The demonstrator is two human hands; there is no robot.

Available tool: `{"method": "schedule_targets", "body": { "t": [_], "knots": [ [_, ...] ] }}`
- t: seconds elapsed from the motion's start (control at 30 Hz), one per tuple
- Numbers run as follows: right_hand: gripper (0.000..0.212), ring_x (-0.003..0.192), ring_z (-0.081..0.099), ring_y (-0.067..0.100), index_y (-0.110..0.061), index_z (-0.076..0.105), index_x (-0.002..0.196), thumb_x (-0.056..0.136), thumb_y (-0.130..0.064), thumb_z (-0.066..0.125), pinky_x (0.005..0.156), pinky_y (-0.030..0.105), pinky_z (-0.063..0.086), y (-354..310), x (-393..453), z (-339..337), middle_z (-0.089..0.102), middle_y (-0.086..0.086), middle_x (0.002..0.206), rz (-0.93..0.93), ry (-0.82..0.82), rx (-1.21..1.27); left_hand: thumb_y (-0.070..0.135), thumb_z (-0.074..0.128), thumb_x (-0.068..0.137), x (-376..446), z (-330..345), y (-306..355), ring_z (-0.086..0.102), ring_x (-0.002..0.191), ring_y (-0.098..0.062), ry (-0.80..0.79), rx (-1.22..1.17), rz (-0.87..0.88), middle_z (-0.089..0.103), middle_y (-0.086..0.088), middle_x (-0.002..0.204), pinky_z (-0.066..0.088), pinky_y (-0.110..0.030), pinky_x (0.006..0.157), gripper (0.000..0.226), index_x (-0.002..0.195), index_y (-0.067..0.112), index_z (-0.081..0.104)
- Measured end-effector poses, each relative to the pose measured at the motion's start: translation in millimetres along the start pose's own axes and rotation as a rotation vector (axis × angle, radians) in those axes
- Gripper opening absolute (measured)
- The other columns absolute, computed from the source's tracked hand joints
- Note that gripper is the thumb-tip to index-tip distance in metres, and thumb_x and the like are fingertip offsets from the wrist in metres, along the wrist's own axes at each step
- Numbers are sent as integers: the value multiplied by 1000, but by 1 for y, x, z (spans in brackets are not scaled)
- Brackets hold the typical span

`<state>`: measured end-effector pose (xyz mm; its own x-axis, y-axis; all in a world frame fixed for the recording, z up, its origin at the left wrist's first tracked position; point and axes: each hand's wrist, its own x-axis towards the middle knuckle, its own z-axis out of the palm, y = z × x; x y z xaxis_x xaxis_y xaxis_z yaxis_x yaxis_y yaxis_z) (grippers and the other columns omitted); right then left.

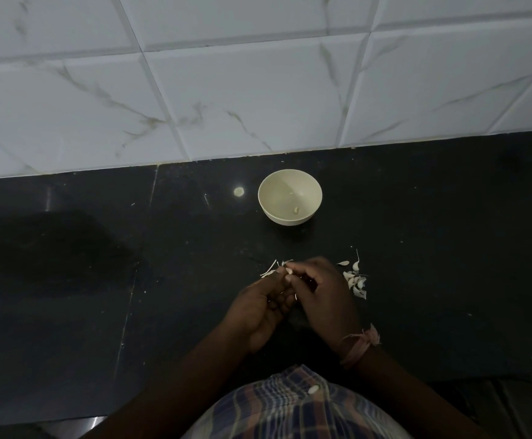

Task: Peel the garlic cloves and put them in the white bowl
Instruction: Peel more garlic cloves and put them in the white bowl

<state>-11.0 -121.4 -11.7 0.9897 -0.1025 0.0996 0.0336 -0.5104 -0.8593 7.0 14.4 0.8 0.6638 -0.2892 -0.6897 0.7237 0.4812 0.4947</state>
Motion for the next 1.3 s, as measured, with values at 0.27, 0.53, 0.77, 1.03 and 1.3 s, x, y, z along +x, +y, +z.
{"method": "schedule_targets", "body": {
  "t": [0.27, 0.53, 0.77, 1.03, 1.3],
  "knots": [
    [29, 97, 62, -4, -23, 74, 120, 95, -10, 66, 82, 7, 45, -4, 0, 1, 65, -10, 103, 146, -43, 150, 6, 62, 96, 2, -2, 1, 68, 69, -9, 23, 7, 62, 74, -9, 87, 58, -17, 64, 20, 113, 3, 72],
    [10, 80, 69, 1, -21, 75, 95, 92, -14, 69, 72, 20, 56, -10, -2, 0, 75, -10, 86, 273, 85, 213, 7, 70, 91, 3, -2, -4, 74, 88, -24, 76, 82, 220, 75, -22, 103, 62, -32, 79, 19, 107, -3, 72],
    [2, 79, 66, -1, -24, 73, 90, 89, -22, 72, 69, 16, 52, -9, -5, 3, 72, -12, 85, 269, 130, 114, 11, 74, 90, -4, -2, -9, 75, 88, -33, 118, 358, 402, 77, -19, 93, 60, -41, 80, 12, 98, 1, 75],
    [3, 72, 65, 2, -22, 72, 86, 88, -20, 71, 64, 14, 48, -10, -1, -5, 69, -10, 76, 173, 45, -30, 15, 74, 91, -9, -2, -7, 77, 87, -25, 157, 580, 542, 79, -6, 89, 61, -42, 83, 7, 95, 12, 79],
    [3, 76, 66, -2, -20, 73, 92, 92, -20, 71, 65, 12, 50, -10, -7, -1, 72, -10, 81, 234, 19, 54, 10, 73, 91, -9, -4, -9, 77, 91, -28, 174, 451, 474, 79, -12, 92, 61, -42, 86, 10, 98, 3, 76]
  ]
}}
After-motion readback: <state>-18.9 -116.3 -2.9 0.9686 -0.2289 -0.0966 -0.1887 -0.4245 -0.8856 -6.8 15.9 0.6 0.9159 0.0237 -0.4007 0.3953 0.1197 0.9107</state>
